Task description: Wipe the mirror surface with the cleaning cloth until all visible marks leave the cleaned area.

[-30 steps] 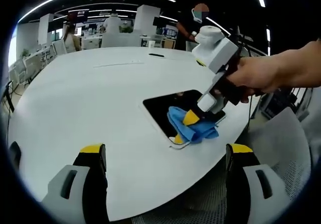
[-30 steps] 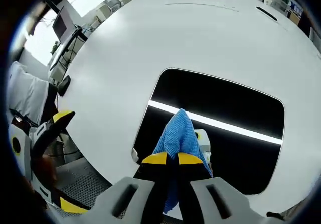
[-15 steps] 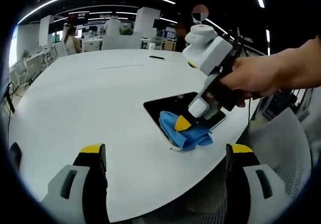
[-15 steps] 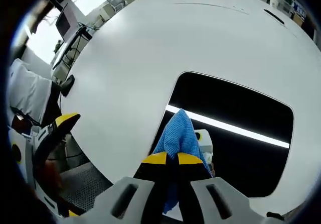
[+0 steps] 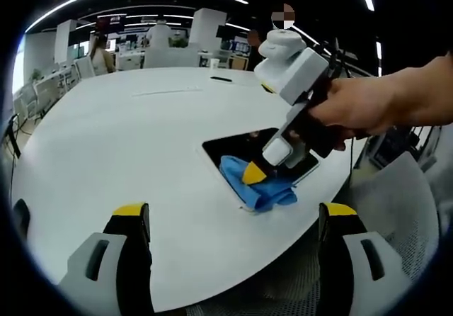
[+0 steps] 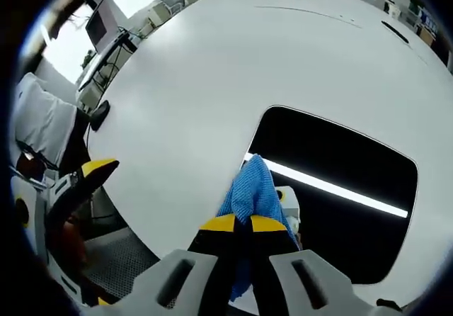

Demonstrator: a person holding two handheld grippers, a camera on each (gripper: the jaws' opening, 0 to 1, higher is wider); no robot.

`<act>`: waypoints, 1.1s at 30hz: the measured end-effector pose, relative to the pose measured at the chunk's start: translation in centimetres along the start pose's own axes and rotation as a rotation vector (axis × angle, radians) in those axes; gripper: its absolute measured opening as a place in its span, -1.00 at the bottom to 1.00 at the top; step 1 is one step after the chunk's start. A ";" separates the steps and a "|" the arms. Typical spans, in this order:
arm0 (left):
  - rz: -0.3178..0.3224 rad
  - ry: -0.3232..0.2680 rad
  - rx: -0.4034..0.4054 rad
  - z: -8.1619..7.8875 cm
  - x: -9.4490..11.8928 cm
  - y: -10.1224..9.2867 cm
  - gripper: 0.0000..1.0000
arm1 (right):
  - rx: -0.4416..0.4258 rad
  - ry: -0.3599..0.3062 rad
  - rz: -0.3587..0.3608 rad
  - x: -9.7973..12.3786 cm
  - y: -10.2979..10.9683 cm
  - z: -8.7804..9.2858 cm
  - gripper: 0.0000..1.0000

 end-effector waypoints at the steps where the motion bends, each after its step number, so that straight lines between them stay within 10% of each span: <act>1: -0.001 0.000 0.000 0.0 0.0 0.0 0.97 | 0.001 0.001 0.000 0.0 0.0 0.0 -1.00; 33: 0.001 0.017 0.012 0.5 -0.2 0.2 0.97 | 0.062 0.016 0.010 -0.6 -1.0 -3.1 -1.00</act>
Point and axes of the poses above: the point that each gripper's makers call its tool centre point, and the gripper's own axes: x roughly backward along the fingers, y roughly to its left, z roughly out of its underside, the point moved 1 cm from there along x, roughly backward along the fingers, and after that the axes turned 7 degrees about y, right-handed, at the moved point
